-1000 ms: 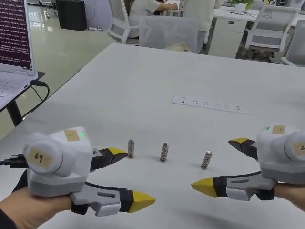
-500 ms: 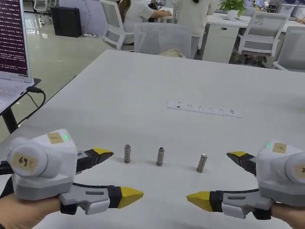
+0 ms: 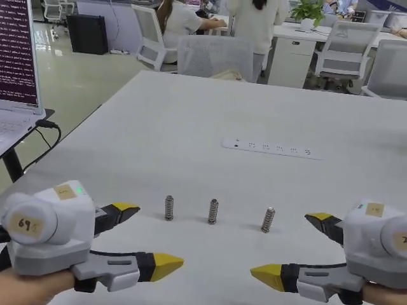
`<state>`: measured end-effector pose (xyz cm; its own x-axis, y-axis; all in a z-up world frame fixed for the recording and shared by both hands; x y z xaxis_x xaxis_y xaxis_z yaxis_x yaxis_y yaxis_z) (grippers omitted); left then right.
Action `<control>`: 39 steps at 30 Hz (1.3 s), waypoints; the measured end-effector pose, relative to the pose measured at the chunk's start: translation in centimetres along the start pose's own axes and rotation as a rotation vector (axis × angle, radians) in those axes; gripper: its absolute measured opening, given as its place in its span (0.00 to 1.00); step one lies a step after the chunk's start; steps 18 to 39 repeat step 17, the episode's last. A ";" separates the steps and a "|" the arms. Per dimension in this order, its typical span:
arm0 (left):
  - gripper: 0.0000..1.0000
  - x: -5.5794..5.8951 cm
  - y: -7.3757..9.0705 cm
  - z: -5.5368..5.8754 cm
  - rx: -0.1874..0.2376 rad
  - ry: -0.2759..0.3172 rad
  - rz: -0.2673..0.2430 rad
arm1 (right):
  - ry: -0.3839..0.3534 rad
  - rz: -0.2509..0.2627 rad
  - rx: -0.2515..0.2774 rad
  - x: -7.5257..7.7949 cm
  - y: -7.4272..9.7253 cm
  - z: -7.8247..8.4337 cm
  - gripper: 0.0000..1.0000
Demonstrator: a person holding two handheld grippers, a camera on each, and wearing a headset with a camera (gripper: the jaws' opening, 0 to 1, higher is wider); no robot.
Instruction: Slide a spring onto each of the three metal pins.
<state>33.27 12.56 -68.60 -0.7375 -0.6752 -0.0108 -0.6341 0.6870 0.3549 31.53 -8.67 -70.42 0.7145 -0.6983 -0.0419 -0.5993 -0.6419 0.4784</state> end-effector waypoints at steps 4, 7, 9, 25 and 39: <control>0.74 0.0 -0.2 0.3 -0.004 0.001 -0.005 | -0.005 0.007 0.000 0.0 0.1 0.3 0.94; 0.75 0.1 -0.4 0.4 -0.009 -0.001 -0.001 | -0.010 0.013 0.004 0.1 0.3 0.4 0.94; 0.77 0.0 -0.5 0.4 -0.010 -0.002 -0.004 | -0.008 0.017 0.004 0.1 0.3 0.4 0.94; 0.79 -0.2 -0.5 0.7 -0.016 0.005 -0.009 | -0.010 0.021 0.004 0.1 0.4 0.5 0.94; 0.79 -0.2 -0.5 0.7 -0.016 0.005 -0.009 | -0.010 0.021 0.004 0.1 0.4 0.5 0.94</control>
Point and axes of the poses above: the centre of the closed fingertips' face, and the gripper's own axes: y roughly backward along the fingers, x roughly to its right, z roughly out of its underside, the point moved 3 cm from there along y, roughly backward along the fingers, and after that the axes turned 9 degrees about -z, right-handed, at the moved point
